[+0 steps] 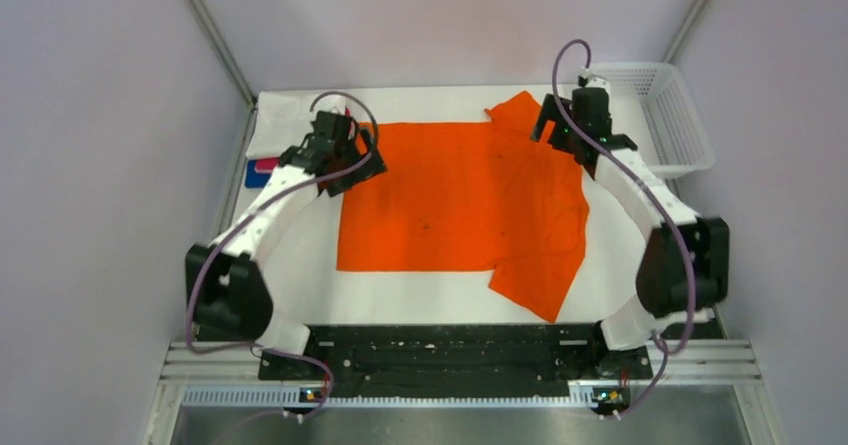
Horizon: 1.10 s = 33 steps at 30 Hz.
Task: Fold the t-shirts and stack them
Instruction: Grab the side of the flattened tshirt closest away from the robot with both arms
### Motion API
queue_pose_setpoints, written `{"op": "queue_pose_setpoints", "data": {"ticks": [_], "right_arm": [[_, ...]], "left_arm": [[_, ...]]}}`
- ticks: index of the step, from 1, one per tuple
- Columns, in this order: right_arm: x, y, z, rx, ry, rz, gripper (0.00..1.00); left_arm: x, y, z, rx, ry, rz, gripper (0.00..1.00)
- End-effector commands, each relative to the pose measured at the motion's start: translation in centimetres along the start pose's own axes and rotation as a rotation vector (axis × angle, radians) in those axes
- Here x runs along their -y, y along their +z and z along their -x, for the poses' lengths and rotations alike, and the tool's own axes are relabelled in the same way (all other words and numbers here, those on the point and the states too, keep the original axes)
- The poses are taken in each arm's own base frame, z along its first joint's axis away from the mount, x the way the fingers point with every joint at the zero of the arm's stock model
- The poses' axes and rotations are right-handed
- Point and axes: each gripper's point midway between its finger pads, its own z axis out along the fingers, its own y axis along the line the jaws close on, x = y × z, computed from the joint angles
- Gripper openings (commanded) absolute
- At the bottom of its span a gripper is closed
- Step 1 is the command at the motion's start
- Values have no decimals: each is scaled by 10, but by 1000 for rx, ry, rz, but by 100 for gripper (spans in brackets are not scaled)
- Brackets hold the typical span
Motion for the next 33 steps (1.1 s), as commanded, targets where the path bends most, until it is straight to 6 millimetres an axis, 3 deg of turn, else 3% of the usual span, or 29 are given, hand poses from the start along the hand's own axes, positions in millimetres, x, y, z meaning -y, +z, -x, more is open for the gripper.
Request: {"op": "queue_pose_setpoints", "data": {"ticks": [1,6,9,13,19,22,28,33], "right_arm": [[5,-72,0,155,43,31,99],[34,-107,-40,289,303,89,99],[37,-125,-54,338,347,150,99],[39,-132,-70,255,317,130,99],[40,-126,-95,139,299,100,99],[47,-125,-114,86,271,34,99],[58,-131,-149,-4,197,-78,99],[58,-141,-176,-97,113,-107,99]], "left_arm": [[-66,-34,-57,-33,-85,171,99],[-124,-58,-113,-63,-166,315,90],[-142,-59,-134,-63,-237,359,83],[-159,-51,-153,-70,-319,427,77],[-149,-25,-146,-78,-367,431,59],[-146,-14,-155,-125,-383,435,49],[-167,-9,-173,-158,-383,529,45],[-163,1,-173,-153,-383,502,39]]}}
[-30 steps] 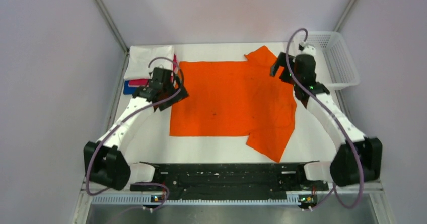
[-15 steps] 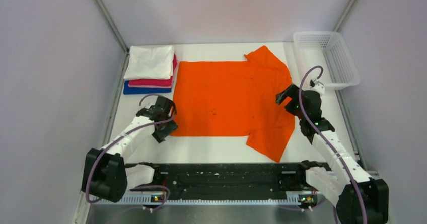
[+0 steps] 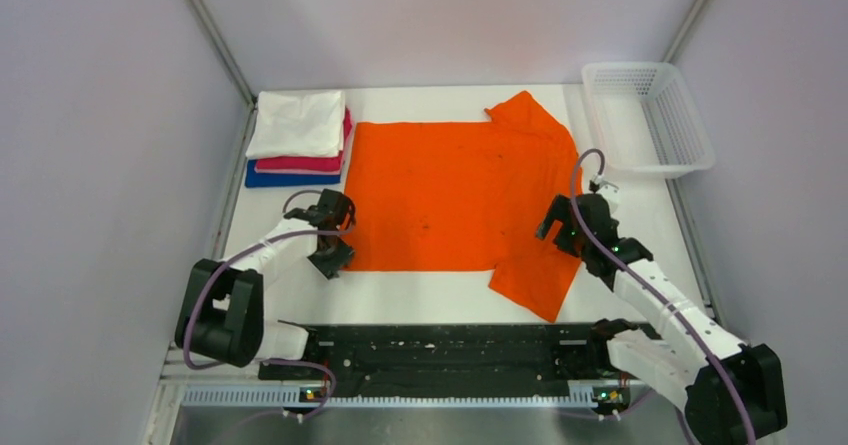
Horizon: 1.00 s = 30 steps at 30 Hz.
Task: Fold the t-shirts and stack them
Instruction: Grab the side of the flattened tshirt closest away from the robot with both arms
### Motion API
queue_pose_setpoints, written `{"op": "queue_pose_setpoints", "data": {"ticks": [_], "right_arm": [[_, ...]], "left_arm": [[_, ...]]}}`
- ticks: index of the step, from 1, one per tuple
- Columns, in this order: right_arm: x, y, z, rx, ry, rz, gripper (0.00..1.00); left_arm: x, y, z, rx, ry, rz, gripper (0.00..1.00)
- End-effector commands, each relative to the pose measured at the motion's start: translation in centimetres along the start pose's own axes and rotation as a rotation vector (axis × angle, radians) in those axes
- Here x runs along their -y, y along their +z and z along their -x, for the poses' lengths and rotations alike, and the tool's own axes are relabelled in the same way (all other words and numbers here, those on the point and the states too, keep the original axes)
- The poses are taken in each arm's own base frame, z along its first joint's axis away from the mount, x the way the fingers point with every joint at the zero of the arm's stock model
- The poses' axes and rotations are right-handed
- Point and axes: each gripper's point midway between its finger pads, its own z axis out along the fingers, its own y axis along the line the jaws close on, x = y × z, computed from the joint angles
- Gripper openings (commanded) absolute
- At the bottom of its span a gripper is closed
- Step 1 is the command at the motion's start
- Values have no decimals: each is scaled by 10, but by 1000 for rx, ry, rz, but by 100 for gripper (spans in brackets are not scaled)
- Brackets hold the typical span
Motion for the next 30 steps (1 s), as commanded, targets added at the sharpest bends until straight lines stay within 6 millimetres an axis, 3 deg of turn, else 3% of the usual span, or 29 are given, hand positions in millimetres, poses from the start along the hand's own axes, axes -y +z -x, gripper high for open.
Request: {"op": "queue_pose_setpoints", "data": {"ticks": [1,4,6,7,12,16,25,30], "right_arm": [[4,-14,-10,-47,-66,-60,99],[1,-22,-26,-102,-103,-62,97],[-2,-29,-40,-151,-129,-64,96],[-5,-32,-48,-179,-146,-59,96],[-17,-44,-98,-339,-208,-65,87],[-7,-47,-127,-413,-286,-160,81],[20,-53,-154,-494,-316,-248,71],[12,-36,-165,-488,-317,-209,64]], "left_arm": [[10,12,4,18,-28,-20,37],[16,14,8,22,-15,-19,21],[20,16,10,20,-4,-17,2],[22,17,10,20,7,-18,0],[23,18,16,44,30,-19,0],[21,9,22,75,48,-29,0],[9,-4,28,115,62,-21,0],[9,-4,25,108,49,-38,0]]}}
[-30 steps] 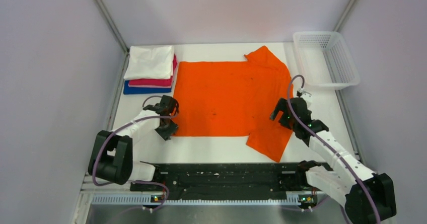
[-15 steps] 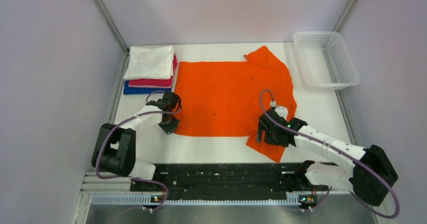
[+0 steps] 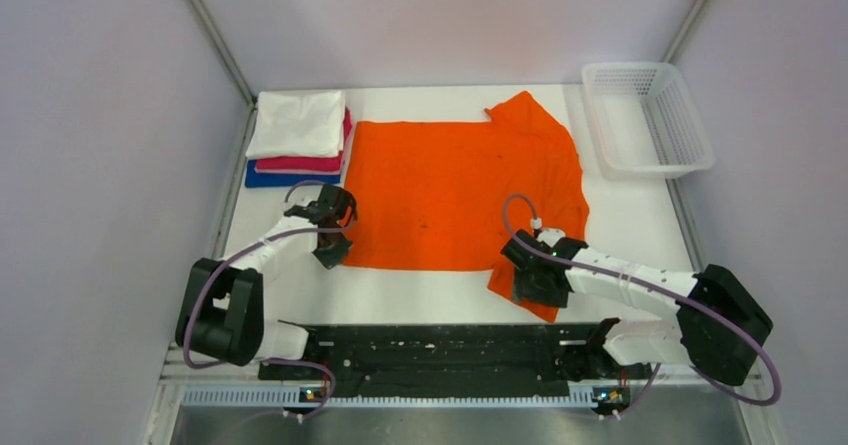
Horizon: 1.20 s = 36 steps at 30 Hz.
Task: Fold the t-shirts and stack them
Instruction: Grab the side of the flattened tshirt closest away from the robot with both arms, then fold the flattened tshirt in 1/3 of the way
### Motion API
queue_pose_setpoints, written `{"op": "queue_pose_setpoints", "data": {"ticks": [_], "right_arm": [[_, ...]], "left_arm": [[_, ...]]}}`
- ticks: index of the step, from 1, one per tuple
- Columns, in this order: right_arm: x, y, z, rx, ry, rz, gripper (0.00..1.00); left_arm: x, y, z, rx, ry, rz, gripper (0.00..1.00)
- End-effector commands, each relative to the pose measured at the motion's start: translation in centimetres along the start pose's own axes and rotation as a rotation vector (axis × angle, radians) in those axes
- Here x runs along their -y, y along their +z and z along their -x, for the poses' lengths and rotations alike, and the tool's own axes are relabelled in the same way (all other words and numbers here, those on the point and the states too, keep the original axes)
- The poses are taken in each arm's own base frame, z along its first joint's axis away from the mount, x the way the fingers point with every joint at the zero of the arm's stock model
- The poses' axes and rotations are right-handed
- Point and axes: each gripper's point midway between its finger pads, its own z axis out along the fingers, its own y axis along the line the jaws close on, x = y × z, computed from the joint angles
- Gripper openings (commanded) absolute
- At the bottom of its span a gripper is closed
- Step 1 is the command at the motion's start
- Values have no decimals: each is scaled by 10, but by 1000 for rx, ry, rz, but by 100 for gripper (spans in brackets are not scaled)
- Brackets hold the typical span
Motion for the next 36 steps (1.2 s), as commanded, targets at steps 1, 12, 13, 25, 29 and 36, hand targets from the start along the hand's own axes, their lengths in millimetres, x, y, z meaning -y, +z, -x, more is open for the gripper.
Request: {"op": "queue_pose_setpoints", "data": {"ticks": [1,12,13,25,29,36], "right_arm": [[-11,15,-1,9,2,19,58],[5,-16,-45,-103,42,138,0],[3,-21,-47,-105,44,161,0],[-14,-52,42,151,68,204,0],[-19,-63,103,256,71,232,0],[-23,-54,185,295,78,216,0]], "left_arm": [[-5,-3,4,25,-4,0,0],[-44,-12,-21,-8,-10,33,0],[-47,-13,-24,-15,-8,29,0],[16,-46,12,33,-24,-194,0],[44,-49,35,47,-31,-229,0],[71,-42,78,74,-61,-211,0]]}}
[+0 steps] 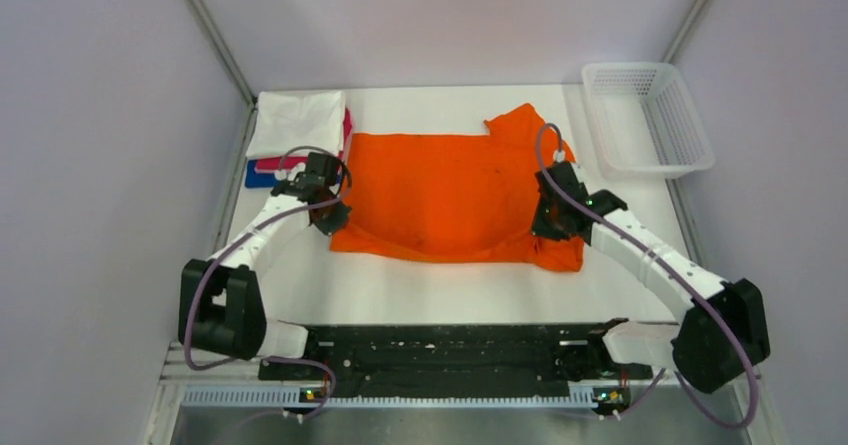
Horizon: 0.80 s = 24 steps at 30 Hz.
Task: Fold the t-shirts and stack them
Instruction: Fold the flattened tshirt in 1/3 of the way
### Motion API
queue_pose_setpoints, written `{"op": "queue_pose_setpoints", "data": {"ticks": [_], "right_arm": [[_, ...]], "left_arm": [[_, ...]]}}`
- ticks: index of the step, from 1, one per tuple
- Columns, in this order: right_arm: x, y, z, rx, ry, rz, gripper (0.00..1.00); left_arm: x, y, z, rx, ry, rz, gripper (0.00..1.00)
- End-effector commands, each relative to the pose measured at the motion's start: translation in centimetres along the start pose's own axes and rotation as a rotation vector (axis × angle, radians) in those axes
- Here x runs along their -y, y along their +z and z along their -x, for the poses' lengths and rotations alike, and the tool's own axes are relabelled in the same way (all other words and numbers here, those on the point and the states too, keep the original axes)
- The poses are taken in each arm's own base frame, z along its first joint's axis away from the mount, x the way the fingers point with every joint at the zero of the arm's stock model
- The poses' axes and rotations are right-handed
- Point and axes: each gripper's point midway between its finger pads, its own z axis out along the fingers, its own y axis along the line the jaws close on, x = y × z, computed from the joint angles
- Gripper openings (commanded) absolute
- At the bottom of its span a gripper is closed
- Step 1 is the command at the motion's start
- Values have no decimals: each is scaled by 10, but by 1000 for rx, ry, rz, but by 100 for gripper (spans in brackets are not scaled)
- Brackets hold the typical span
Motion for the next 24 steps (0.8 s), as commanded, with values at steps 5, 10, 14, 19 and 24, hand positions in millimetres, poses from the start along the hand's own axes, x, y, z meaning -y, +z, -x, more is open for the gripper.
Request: {"op": "queue_pose_setpoints", "data": {"ticks": [5,10,14,19,24], "right_arm": [[-14,39,92,72,-70,28,0],[-17,81,133,55,-146,52,3],[-25,117,174,102,-303,76,13],[-26,123,210,150,-316,1,61],[-33,88,184,208,-190,120,96]], "left_arm": [[33,20,51,28,-20,-14,0],[42,41,58,1,-1,17,0],[53,46,66,-12,32,9,31],[55,30,81,31,57,23,99],[58,5,79,50,76,-58,99]]}}
